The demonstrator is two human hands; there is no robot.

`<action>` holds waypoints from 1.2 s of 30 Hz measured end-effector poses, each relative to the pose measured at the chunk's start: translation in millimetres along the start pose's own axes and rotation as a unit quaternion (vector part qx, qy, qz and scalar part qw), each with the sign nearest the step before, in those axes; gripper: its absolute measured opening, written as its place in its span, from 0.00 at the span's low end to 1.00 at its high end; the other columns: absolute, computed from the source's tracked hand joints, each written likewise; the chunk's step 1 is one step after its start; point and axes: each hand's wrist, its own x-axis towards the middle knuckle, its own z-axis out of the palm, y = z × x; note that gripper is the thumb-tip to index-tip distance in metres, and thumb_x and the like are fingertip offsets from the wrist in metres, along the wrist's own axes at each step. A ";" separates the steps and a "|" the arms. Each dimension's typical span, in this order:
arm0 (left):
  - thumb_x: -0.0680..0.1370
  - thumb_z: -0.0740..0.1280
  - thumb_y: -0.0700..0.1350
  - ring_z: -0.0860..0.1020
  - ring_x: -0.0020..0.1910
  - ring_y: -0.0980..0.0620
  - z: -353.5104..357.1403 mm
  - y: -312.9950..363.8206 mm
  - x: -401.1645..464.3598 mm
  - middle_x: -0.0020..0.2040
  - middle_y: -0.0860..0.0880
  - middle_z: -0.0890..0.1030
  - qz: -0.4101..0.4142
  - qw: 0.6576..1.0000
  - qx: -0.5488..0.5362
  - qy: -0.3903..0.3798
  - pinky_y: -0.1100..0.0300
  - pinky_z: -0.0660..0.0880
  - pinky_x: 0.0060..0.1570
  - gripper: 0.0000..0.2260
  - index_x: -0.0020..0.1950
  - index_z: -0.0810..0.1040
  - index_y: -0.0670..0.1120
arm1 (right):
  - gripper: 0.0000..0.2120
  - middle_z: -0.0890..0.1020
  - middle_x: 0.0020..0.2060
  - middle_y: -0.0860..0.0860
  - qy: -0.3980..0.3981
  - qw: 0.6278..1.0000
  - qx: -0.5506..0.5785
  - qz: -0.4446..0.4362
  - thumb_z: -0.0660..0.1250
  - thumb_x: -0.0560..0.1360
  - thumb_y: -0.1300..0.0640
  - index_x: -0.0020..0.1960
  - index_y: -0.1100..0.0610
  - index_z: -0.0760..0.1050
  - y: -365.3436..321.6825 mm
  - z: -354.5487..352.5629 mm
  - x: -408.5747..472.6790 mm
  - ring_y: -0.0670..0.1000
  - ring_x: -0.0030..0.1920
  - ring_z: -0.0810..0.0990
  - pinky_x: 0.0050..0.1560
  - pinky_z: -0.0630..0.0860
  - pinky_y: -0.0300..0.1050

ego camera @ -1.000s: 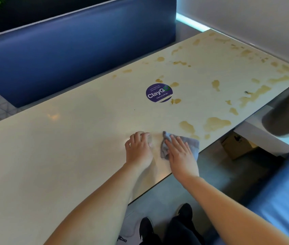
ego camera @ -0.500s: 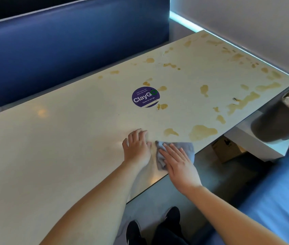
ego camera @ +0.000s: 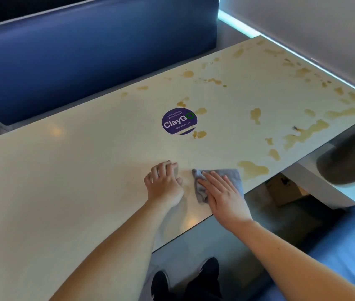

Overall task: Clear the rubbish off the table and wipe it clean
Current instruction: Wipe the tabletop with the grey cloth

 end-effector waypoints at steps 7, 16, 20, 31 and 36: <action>0.81 0.57 0.52 0.55 0.72 0.53 -2.3 2.9 0.8 0.73 0.58 0.58 -0.019 1.000 -0.004 -0.001 0.54 0.54 0.67 0.18 0.72 0.61 0.57 | 0.25 0.63 0.76 0.48 0.000 0.997 0.003 0.081 0.53 0.79 0.57 0.75 0.51 0.65 -17.3 4.5 45.6 0.51 0.78 0.54 0.77 0.45 0.49; 0.83 0.53 0.49 0.59 0.71 0.53 -8.7 -0.6 1.7 0.73 0.58 0.61 -0.003 1.000 -0.021 -0.013 0.55 0.59 0.66 0.18 0.73 0.64 0.56 | 0.23 0.63 0.76 0.47 0.005 0.995 0.004 0.097 0.54 0.81 0.57 0.75 0.50 0.65 -0.2 -5.9 47.1 0.50 0.78 0.55 0.78 0.47 0.50; 0.82 0.53 0.46 0.59 0.70 0.52 -10.8 -3.7 2.0 0.72 0.57 0.61 0.002 1.000 -0.011 -0.014 0.55 0.60 0.64 0.18 0.72 0.63 0.57 | 0.23 0.63 0.76 0.47 -0.008 0.996 0.004 0.086 0.51 0.80 0.54 0.74 0.50 0.67 -25.3 2.6 46.7 0.52 0.77 0.55 0.77 0.43 0.48; 0.82 0.53 0.47 0.57 0.71 0.53 -15.1 -14.8 7.4 0.74 0.59 0.58 0.035 0.998 -0.007 -0.050 0.55 0.59 0.63 0.20 0.74 0.60 0.60 | 0.24 0.68 0.72 0.50 0.003 0.995 -0.002 0.104 0.49 0.79 0.50 0.70 0.52 0.73 -50.3 12.2 51.5 0.54 0.76 0.59 0.77 0.50 0.52; 0.82 0.53 0.47 0.57 0.71 0.54 -15.1 -18.1 5.2 0.75 0.60 0.57 0.060 0.996 -0.006 -0.063 0.55 0.59 0.65 0.20 0.74 0.59 0.60 | 0.23 0.68 0.72 0.47 0.006 0.994 -0.031 0.103 0.49 0.80 0.49 0.72 0.50 0.70 -33.4 3.4 37.7 0.52 0.73 0.62 0.75 0.54 0.48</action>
